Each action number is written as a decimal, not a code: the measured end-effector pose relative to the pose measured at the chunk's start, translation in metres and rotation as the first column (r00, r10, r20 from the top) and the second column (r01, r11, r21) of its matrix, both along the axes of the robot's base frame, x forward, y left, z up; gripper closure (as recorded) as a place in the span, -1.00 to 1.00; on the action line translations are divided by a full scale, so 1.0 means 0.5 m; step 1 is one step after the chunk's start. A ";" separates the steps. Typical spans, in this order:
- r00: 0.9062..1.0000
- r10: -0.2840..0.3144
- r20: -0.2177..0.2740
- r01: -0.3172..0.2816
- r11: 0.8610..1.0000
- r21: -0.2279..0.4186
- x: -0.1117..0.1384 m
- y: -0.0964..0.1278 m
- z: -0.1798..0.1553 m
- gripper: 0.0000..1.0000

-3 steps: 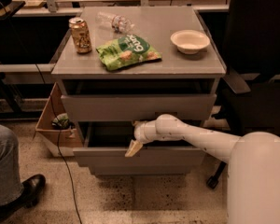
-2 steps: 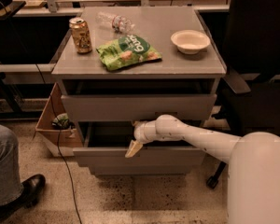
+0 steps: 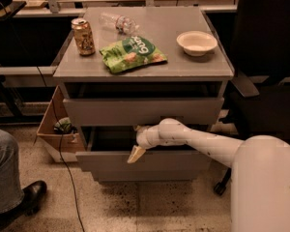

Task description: Close middle drawer

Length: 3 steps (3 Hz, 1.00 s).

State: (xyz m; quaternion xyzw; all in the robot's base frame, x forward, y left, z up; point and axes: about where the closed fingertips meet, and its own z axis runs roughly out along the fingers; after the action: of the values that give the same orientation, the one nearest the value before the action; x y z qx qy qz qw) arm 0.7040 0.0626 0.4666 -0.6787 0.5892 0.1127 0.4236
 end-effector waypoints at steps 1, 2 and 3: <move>0.997 0.016 -0.079 -0.015 1.000 0.010 -0.036 0.000 -0.016 -0.85; 0.992 0.021 -0.128 -0.019 1.000 0.017 -0.063 -0.003 -0.030 -0.39; 0.989 0.007 -0.149 -0.004 1.000 0.018 -0.088 -0.017 -0.030 0.08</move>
Offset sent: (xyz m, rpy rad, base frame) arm -0.0449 -0.0079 -0.0214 0.0204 0.1825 0.0173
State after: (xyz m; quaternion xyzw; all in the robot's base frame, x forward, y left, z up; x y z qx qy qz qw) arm 0.6602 0.0543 0.4514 -0.6663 0.6164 0.1694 0.3839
